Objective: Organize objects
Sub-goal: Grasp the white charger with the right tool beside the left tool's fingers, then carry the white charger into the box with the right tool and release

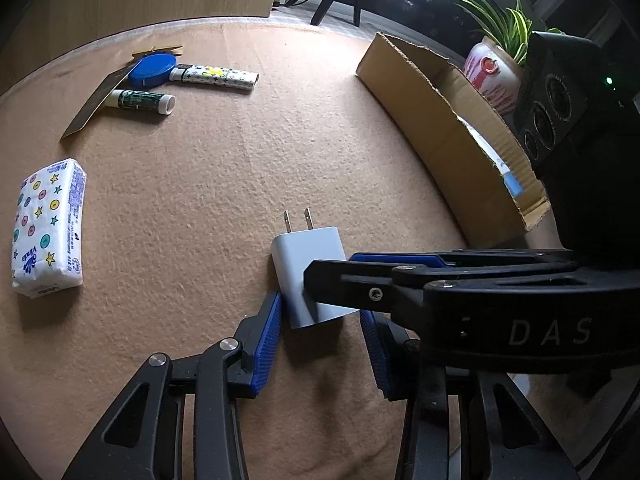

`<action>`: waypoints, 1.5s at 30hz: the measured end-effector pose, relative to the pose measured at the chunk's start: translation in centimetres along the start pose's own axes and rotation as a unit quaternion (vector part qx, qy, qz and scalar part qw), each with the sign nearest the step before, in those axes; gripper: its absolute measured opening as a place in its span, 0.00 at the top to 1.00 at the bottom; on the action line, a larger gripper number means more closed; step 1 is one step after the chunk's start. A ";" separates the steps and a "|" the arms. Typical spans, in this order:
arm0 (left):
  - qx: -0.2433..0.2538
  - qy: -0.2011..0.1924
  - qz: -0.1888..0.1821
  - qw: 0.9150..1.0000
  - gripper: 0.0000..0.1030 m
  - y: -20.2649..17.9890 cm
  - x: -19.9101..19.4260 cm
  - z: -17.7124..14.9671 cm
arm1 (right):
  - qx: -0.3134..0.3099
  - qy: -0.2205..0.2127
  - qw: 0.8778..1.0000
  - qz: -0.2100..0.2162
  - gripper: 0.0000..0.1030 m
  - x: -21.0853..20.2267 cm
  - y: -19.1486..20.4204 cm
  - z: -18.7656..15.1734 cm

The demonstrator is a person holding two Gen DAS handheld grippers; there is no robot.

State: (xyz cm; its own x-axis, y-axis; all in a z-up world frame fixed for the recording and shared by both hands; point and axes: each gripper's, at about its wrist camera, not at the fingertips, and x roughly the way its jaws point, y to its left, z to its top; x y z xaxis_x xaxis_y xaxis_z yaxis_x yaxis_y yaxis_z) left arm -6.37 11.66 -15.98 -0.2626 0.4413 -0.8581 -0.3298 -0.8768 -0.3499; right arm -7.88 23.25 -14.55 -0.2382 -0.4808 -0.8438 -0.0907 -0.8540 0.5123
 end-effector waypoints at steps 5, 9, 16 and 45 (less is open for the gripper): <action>-0.003 -0.005 -0.002 1.000 0.58 -0.1 -0.1 -0.1 | -0.016 -0.008 1.000 -0.010 0.74 -0.4 0.5 -0.2; 0.004 -0.014 0.000 1.000 0.58 -1.0 -0.8 0.1 | -0.027 -0.020 0.999 -0.009 0.74 -1.6 0.7 -0.4; 0.032 -0.043 -0.008 0.999 0.58 -4.5 -2.9 1.7 | -0.037 -0.068 0.997 -0.011 0.74 -6.2 0.4 -0.3; 0.135 -0.036 -0.038 0.990 0.25 -19.5 2.6 9.0 | 0.037 -0.172 0.980 -0.096 0.44 -16.2 -10.7 -0.3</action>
State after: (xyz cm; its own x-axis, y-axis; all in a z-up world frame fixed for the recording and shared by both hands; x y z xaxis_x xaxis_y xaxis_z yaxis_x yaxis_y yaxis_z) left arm -8.83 31.61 -8.06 -0.2889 0.5252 -0.8005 -0.5782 -0.7621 -0.2914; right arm -2.76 40.14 -6.40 -0.5202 -0.2067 -0.8287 -0.2319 -0.8997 0.3699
